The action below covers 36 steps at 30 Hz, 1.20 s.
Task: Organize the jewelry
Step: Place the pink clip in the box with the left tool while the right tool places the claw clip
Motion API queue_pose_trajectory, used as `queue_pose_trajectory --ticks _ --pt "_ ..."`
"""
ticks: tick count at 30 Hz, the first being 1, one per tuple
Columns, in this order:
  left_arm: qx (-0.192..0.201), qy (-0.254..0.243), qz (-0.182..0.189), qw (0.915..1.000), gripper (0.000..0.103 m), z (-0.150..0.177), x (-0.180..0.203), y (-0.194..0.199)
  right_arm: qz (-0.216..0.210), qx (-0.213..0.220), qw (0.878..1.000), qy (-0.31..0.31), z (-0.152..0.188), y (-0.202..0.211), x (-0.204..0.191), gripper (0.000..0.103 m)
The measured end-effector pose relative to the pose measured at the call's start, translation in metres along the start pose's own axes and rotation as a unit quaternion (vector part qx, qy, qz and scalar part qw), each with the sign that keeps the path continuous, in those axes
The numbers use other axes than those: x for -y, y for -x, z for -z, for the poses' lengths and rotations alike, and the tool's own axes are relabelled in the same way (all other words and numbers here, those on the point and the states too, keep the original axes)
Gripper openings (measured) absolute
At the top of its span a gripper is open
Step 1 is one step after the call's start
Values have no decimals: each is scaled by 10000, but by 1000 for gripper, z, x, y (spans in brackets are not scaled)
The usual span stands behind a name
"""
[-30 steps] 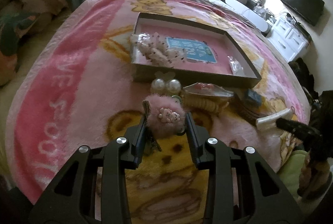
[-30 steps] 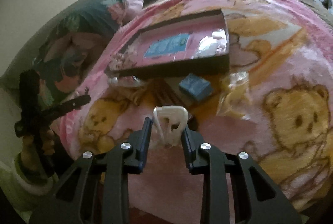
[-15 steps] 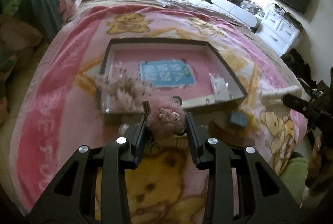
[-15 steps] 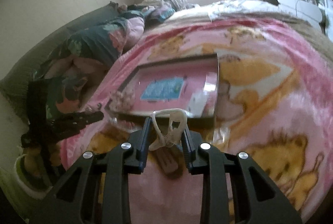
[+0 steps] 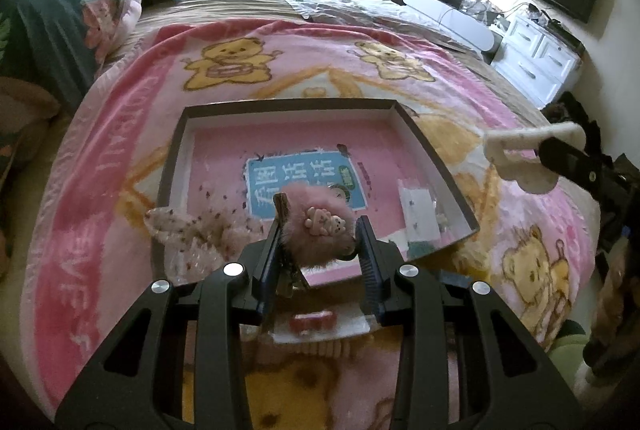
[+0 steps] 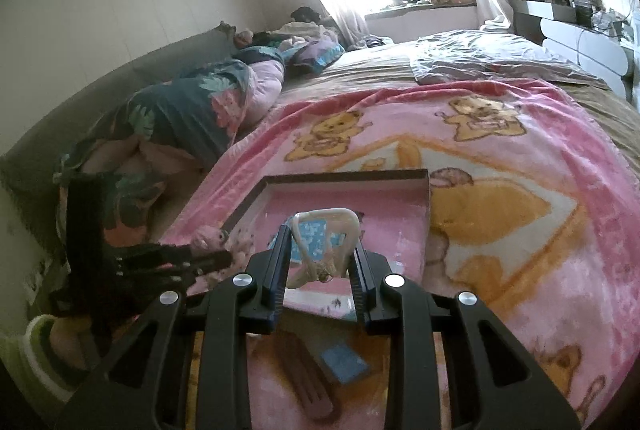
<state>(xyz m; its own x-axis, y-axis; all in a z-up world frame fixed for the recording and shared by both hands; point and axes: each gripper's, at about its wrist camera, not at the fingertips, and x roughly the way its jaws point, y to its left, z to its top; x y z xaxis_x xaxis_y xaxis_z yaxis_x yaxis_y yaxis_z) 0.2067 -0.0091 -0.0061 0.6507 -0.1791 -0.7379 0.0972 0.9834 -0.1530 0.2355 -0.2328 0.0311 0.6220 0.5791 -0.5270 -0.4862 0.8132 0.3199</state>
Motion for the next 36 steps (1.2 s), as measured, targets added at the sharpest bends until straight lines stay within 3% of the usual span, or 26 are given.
queue_pose_trajectory --ticks 6,13,21,28,31,33,34,36 --pt "-97 -7 -60 9999 28 -6 4 -18 -64 35 10000 -19 -14 -19 4 27" --pt "-317 20 -68 9995 28 -6 8 -46 24 -217 9998 26 -23 -58 14 27" --pt "-450 12 -154 9989 28 -5 9 -65 113 -585 9982 -25 -2 -93 33 27" --pt "-418 41 -270 9988 48 -5 8 -68 238 -777 9967 -4 7 -109 42 27" --pt "-404 67 -347 9986 51 -2 7 -67 302 -832 9961 -37 9 -114 44 27" --pt "-391 134 -336 9986 53 0 4 -65 314 -896 9955 -76 10 -115 46 37" --pt "-364 174 -335 9986 55 1 3 -62 338 -895 9954 -74 11 -115 45 46" --pt "-329 190 -355 9986 57 1 1 -58 367 -874 9955 -41 11 -113 44 50"
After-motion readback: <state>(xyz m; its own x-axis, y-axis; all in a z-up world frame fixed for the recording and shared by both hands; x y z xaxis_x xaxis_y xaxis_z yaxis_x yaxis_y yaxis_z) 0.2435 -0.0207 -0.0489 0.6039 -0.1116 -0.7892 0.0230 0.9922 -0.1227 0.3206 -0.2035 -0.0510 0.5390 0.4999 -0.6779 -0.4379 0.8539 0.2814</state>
